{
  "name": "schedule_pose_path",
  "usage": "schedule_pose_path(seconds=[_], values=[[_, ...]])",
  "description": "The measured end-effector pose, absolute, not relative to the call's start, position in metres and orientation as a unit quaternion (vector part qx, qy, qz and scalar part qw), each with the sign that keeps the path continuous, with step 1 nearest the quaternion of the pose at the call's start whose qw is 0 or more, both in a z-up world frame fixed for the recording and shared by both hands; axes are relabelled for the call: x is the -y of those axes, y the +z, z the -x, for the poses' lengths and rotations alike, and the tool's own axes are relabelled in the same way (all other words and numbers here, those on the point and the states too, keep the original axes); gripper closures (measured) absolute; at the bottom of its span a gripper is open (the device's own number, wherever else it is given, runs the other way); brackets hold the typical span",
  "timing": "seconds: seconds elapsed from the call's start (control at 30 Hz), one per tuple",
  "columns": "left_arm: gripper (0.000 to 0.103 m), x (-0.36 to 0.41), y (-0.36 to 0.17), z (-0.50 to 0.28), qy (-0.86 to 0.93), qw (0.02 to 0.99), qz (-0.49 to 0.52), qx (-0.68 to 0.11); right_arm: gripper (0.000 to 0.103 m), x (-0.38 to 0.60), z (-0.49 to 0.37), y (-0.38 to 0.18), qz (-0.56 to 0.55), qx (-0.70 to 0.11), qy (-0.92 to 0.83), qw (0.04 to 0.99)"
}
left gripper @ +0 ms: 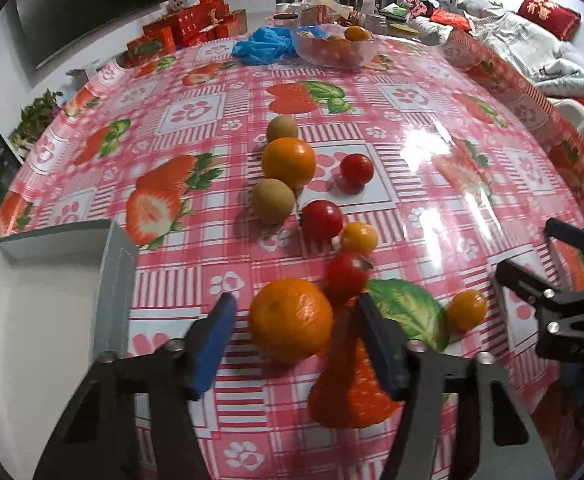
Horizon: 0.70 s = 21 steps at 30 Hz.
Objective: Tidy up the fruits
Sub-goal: 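Close the left gripper on a large tangerine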
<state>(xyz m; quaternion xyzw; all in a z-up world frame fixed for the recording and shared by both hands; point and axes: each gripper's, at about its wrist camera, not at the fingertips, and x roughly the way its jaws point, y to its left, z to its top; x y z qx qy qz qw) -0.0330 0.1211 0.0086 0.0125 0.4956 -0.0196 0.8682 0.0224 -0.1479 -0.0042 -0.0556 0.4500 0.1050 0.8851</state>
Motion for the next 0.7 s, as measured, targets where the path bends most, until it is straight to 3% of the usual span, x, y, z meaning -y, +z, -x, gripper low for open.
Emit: schedule_pose_path(seconds=[0.13,0.7], values=[[0.064,-0.120,0.010,0.032,-0.023,0.869,-0.006,-0.495,0.000,0.148,-0.022,-0.004,0.056,-0.450,0.105,0.885],[0.064,-0.127,0.010,0.099,-0.019,0.879,-0.012,-0.476,0.000,0.124,-0.029,0.005,0.042,-0.484,0.178,0.856]])
